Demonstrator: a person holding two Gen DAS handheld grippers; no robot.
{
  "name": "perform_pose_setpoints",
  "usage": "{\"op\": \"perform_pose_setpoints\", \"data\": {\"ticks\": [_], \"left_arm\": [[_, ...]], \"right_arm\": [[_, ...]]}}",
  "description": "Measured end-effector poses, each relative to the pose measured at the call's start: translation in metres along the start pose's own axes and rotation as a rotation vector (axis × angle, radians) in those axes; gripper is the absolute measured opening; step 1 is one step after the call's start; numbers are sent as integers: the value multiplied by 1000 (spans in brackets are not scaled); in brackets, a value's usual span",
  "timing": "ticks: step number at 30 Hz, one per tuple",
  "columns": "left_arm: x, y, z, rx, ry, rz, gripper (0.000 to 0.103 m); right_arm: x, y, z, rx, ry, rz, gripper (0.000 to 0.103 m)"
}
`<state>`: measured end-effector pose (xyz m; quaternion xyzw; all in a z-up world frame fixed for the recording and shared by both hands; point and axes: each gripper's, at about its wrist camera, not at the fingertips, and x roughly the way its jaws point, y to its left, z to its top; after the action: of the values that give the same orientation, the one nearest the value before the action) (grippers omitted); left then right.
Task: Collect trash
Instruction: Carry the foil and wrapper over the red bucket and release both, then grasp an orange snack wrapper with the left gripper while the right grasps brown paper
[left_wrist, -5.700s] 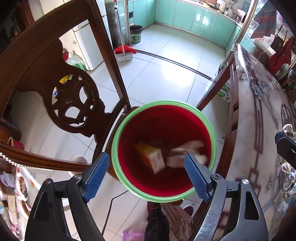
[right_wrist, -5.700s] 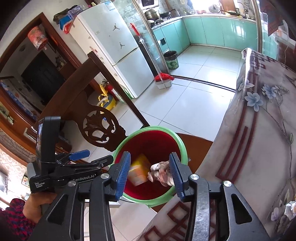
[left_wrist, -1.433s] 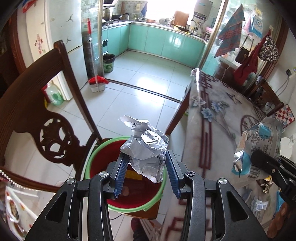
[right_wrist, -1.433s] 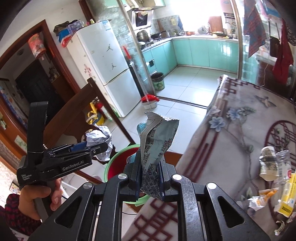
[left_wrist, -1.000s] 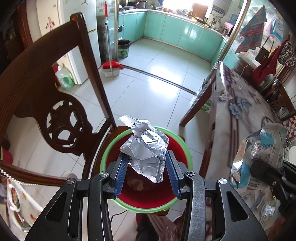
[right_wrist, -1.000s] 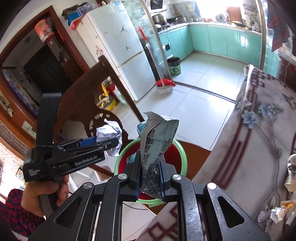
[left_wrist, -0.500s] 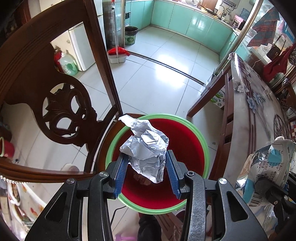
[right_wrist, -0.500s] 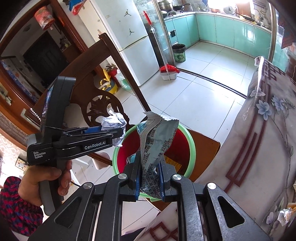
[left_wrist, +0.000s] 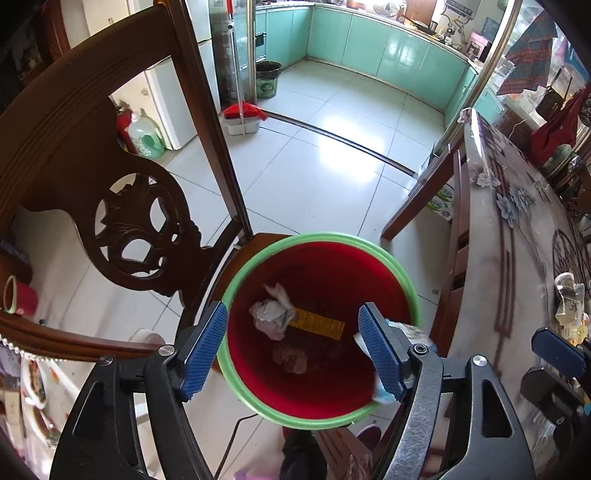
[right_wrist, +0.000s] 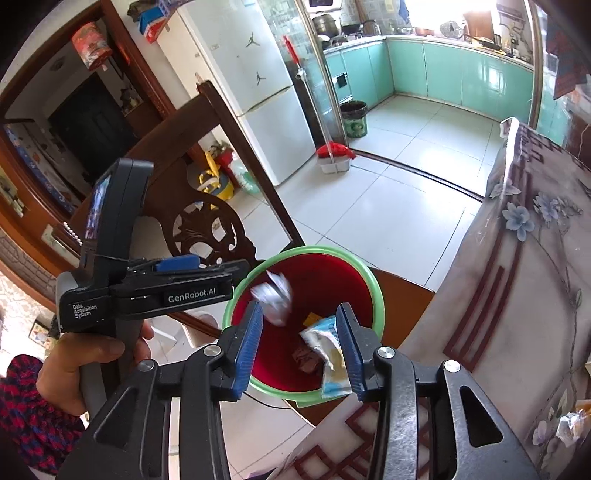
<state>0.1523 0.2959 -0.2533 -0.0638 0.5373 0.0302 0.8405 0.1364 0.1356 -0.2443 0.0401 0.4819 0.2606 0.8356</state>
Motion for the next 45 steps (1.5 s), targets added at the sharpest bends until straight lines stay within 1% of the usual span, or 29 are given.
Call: {"op": "perform_pose_setpoints", "data": {"ticks": [3, 6, 8, 10, 13, 15, 17, 20, 22, 25, 26, 30, 32, 33, 34, 35, 37, 39, 42, 44, 45], "left_arm": [[-11, -9, -7, 3, -11, -31, 73], [-23, -26, -16, 22, -22, -66, 73], [-30, -43, -22, 47, -28, -83, 74], [-37, -62, -29, 78, -36, -98, 74], [-48, -96, -40, 141, -59, -119, 77], [-54, -120, -48, 182, -71, -133, 81], [-59, -146, -57, 222, -65, -162, 82], [-66, -187, -73, 289, -63, -199, 82], [-69, -214, -83, 332, -61, -225, 83], [-70, -255, -98, 396, -51, -302, 84], [-68, -269, -102, 423, -45, -325, 84], [-59, -323, -116, 543, -38, -350, 84], [-55, -347, -120, 584, -35, -367, 84], [-52, -357, -121, 598, -32, -383, 84], [-48, -366, -121, 608, -30, -391, 84], [-44, -376, -122, 618, -26, -394, 84], [-32, -392, -121, 639, -7, -383, 84], [-19, -405, -122, 649, 29, -365, 84], [-3, -414, -123, 633, 73, -358, 84], [3, -415, -125, 612, 84, -345, 79], [5, -414, -125, 599, 93, -341, 62]], "right_arm": [[-22, -9, -10, 8, -24, -33, 40], [-54, -27, -27, 35, -58, -65, 40], [-75, -42, -40, 61, -77, -93, 44], [-102, -64, -58, 94, -99, -139, 48], [-143, -101, -83, 138, -116, -227, 49], [-173, -127, -100, 160, -122, -307, 52], [-204, -158, -118, 193, -136, -393, 55], [-249, -210, -149, 288, -169, -530, 57], [-262, -237, -161, 334, -155, -583, 57], [-267, -281, -181, 390, -107, -626, 57], [-266, -293, -186, 402, -96, -624, 57], [-254, -326, -197, 424, -62, -567, 57], [-247, -343, -208, 429, -30, -544, 54], [-243, -350, -211, 435, -15, -528, 39], [-242, -357, -214, 445, -10, -506, 32], [-244, -359, -218, 455, -29, -483, 32], [-247, -363, -223, 466, -43, -460, 28], [-255, -363, -225, 468, -65, -454, 28], [-271, -362, -224, 479, -115, -454, 28], [-282, -362, -222, 493, -151, -452, 28], [-288, -361, -220, 496, -169, -451, 28]]}}
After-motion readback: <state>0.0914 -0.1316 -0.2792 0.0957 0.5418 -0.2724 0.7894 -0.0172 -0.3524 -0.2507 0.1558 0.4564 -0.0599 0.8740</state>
